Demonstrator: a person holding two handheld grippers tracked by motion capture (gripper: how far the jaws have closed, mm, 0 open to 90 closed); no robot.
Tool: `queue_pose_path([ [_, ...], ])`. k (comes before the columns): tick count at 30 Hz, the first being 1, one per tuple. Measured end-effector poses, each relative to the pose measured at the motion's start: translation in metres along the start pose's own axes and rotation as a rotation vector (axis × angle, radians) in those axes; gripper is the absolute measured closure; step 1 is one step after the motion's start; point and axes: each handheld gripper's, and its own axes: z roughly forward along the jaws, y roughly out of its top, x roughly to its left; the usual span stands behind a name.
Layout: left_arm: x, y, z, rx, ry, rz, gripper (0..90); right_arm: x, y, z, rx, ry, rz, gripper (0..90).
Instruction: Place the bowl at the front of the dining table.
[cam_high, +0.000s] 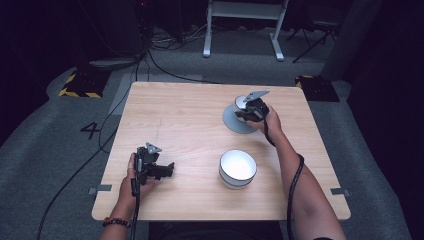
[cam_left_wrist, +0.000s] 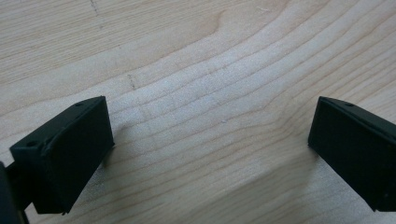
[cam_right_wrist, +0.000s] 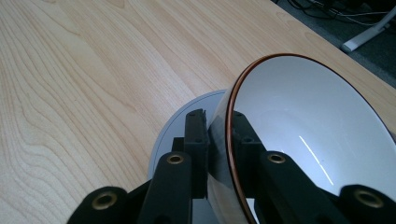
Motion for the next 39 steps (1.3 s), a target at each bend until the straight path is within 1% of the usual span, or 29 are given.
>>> queue_pose_path([
  [2,0.000,0.000,0.000,0.001,0.000,-0.001,0.0,0.001,-0.001,0.000,0.005,0.004,0.007,81.0],
  [3,0.000,0.000,0.000,0.000,0.000,0.000,0.0,0.000,-0.002,0.001,-0.005,0.016,0.016,81.2],
  [5,0.000,0.000,0.000,0.000,0.000,0.000,0.0,0.001,-0.004,0.000,-0.004,0.015,0.026,81.4],
  [7,0.000,0.000,0.000,0.000,0.000,0.000,0.0,0.001,-0.005,0.002,-0.014,0.027,0.030,81.6],
  [8,0.000,0.000,0.000,0.000,0.000,0.000,0.0,0.001,-0.005,0.002,-0.009,0.023,0.028,81.8],
  [10,0.000,0.000,0.000,0.000,0.000,0.000,0.0,0.002,-0.006,0.004,-0.011,0.038,0.037,82.1],
  [11,0.000,0.000,0.000,0.000,0.000,0.000,0.0,0.002,-0.006,0.004,-0.006,0.042,0.031,82.1],
  [15,0.000,0.000,0.000,0.000,0.000,0.000,0.0,0.004,-0.007,0.007,-0.005,0.058,0.039,82.1],
  [17,0.000,0.000,0.000,0.000,0.000,0.000,0.0,0.006,-0.008,0.007,-0.004,0.072,0.041,80.7],
  [21,0.000,0.000,0.000,0.001,0.001,-0.001,0.1,0.007,-0.009,0.010,0.005,0.081,0.021,79.2],
  [23,0.000,0.000,0.000,0.001,0.001,-0.001,0.0,0.007,-0.010,0.009,-0.003,0.081,0.037,78.4],
  [24,0.000,0.000,0.000,-0.001,0.000,0.000,0.0,0.007,-0.011,0.009,-0.008,0.090,0.048,77.6],
  [27,0.000,0.000,0.000,0.000,0.000,0.000,0.0,0.006,-0.012,0.009,-0.010,0.084,0.048,77.2],
  [28,0.000,0.000,0.000,0.000,0.001,-0.001,0.1,0.006,-0.012,0.009,-0.019,0.089,0.049,76.5],
  [29,0.000,0.000,0.000,0.000,0.000,0.000,0.0,0.006,-0.013,0.009,-0.012,0.086,0.059,75.7],
  [30,0.000,0.000,0.000,0.000,0.000,0.000,0.0,0.005,-0.014,0.009,-0.013,0.090,0.058,75.5],
  [31,0.000,0.000,0.000,0.000,0.000,0.000,0.0,0.005,-0.014,0.010,-0.023,0.092,0.059,75.1],
  [35,0.000,0.000,0.000,0.000,0.000,0.000,0.0,0.006,-0.013,0.009,-0.004,0.079,0.065,73.3],
  [36,0.000,0.000,0.000,0.000,0.001,0.000,0.0,0.006,-0.013,0.009,0.007,0.070,0.051,73.3],
  [38,0.000,0.000,0.000,0.000,0.001,-0.001,0.0,0.006,-0.013,0.008,0.005,0.071,0.060,72.1],
  [39,0.000,0.000,0.000,0.000,0.000,0.000,0.0,0.005,-0.013,0.007,0.007,0.070,0.053,70.4],
])
